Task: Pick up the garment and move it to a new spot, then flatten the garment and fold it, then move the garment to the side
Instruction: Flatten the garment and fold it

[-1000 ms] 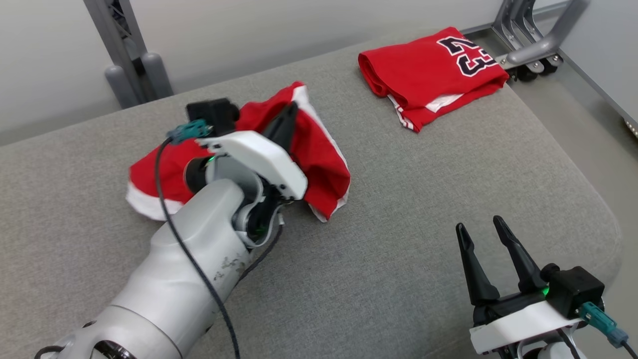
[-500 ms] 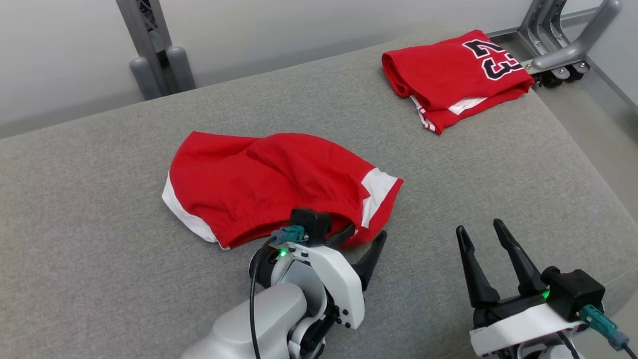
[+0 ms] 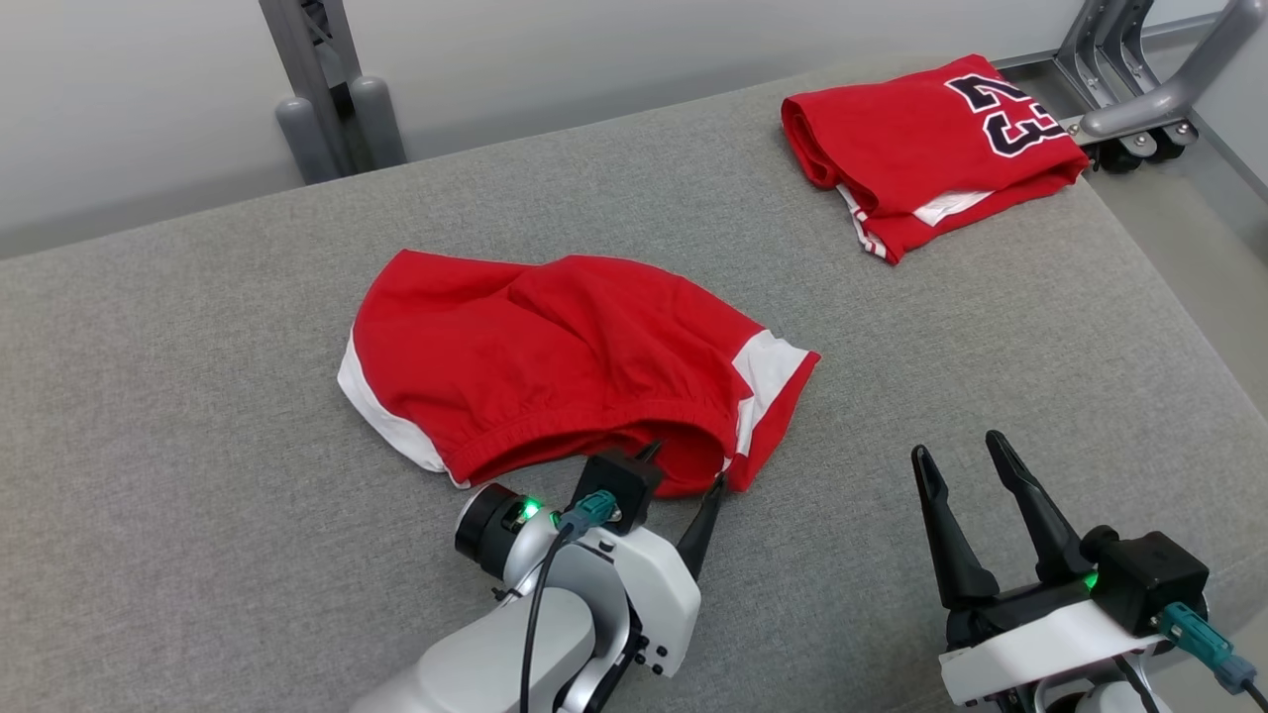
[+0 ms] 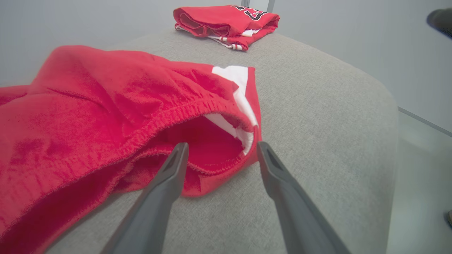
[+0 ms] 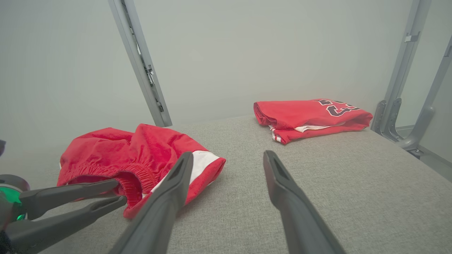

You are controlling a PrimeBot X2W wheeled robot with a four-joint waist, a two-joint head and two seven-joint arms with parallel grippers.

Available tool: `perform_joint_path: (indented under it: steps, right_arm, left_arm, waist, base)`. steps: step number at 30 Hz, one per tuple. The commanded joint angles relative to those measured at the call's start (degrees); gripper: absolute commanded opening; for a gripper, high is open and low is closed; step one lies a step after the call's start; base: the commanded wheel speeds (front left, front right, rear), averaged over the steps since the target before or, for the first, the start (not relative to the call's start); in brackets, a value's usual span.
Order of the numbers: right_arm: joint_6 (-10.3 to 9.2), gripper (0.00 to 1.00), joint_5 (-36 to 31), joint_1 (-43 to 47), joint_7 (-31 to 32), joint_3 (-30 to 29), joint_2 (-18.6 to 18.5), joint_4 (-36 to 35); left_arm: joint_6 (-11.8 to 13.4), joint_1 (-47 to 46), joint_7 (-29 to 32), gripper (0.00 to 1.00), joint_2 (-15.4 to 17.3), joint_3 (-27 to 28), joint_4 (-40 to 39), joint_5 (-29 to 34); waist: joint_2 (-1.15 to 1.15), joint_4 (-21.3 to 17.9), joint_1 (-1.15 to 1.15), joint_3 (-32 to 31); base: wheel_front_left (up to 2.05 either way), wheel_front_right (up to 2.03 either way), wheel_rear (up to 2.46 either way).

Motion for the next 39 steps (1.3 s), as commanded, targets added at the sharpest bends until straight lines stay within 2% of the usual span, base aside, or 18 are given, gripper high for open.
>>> perform_joint_path:
  steps: [1,6,9,12,17,19,20,21,22,26,31,35,39]
  right_arm:
    - [-0.02,1.0,0.08,-0.06,-0.01,0.02,-0.53,-0.02]
    - [-0.02,1.0,0.27,-0.86,-0.01,0.53,-1.03,-0.02]
    - [-0.02,1.0,0.41,-1.07,-0.01,0.75,-1.24,-0.05]
    - [-0.02,1.0,0.44,-1.29,-0.01,0.75,-1.48,-0.06]
    - [-0.02,1.0,0.5,-1.42,-0.01,0.97,-1.63,0.06]
    - [-0.02,1.0,0.54,-1.55,-0.01,1.02,-1.69,0.12]
    - [-0.02,1.0,0.56,-1.53,-0.01,1.0,-1.74,0.15]
    - [-0.02,1.0,0.56,-1.53,-0.01,0.97,-1.78,0.18]
    - [-0.02,1.0,0.58,-1.58,-0.01,0.94,-1.77,0.22]
    - [-0.02,1.0,0.54,-2.15,-0.01,0.84,-1.67,0.27]
    - [-0.02,1.0,0.38,-1.92,-0.01,0.33,-1.44,0.18]
    - [-0.02,1.0,0.2,-1.22,-0.01,0.09,-1.19,0.37]
    - [-0.02,1.0,0.13,-0.78,-0.01,-0.32,-0.91,0.21]
  left_arm:
    - [0.4,-0.93,-0.45,1.0,-0.21,-0.06,0.27,0.54]
    - [0.99,-1.79,-0.97,1.0,-1.48,-0.15,2.13,1.5]
    - [0.5,-2.2,-1.46,1.0,-2.13,0.16,3.66,1.02]
    - [0.0,-2.59,-1.98,0.91,-2.38,0.55,5.09,0.41]
    - [-1.85,-2.77,-2.49,0.6,-2.67,1.45,6.65,-1.77]
    - [-3.72,-1.92,-2.49,0.39,-2.73,2.28,5.7,-4.14]
    - [-5.26,-0.98,-2.36,0.34,-2.77,3.29,4.83,-6.68]
    - [-6.47,-0.13,-1.87,0.2,-2.65,4.28,4.41,-9.07]
    - [-7.69,0.15,-1.62,0.0,-2.54,4.94,4.19,-10.97]
    - [-9.93,-0.48,-1.91,0.0,-2.71,6.39,5.21,-16.03]
    - [-10.48,-2.15,-2.78,0.0,-2.68,5.68,6.48,-16.24]
    - [-9.74,-4.12,-3.54,0.0,-2.67,5.34,7.4,-13.98]
    - [-6.94,-7.11,-3.83,0.0,-2.16,6.76,7.12,-8.16]
  waist:
    - [0.0,-0.1,0.0,0.15]
    - [0.0,-0.76,0.0,0.94]
    - [0.0,-1.33,0.0,1.46]
    - [0.0,-1.78,0.0,1.82]
    - [0.0,-2.52,0.0,2.18]
    - [0.0,-2.88,0.0,2.31]
    - [0.0,-2.99,0.0,2.34]
    - [0.0,-3.06,0.0,2.36]
    - [0.0,-3.12,0.0,2.37]
    - [0.0,-3.31,0.0,2.46]
    - [0.0,-2.88,0.0,2.24]
    - [0.0,-2.18,0.0,1.58]
    - [0.0,-1.29,0.0,1.03]
  base:
    - [0.0,0.0,0.0]
    - [0.0,0.0,0.0]
    - [0.0,0.0,0.0]
    - [0.0,0.0,0.0]
    - [0.0,0.0,0.0]
    - [0.0,0.0,0.0]
    - [0.0,0.0,0.0]
    - [0.0,0.0,0.0]
    - [0.0,0.0,0.0]
    - [0.0,0.0,0.0]
    - [0.0,0.0,0.0]
    - [0.0,0.0,0.0]
    - [0.0,0.0,0.0]
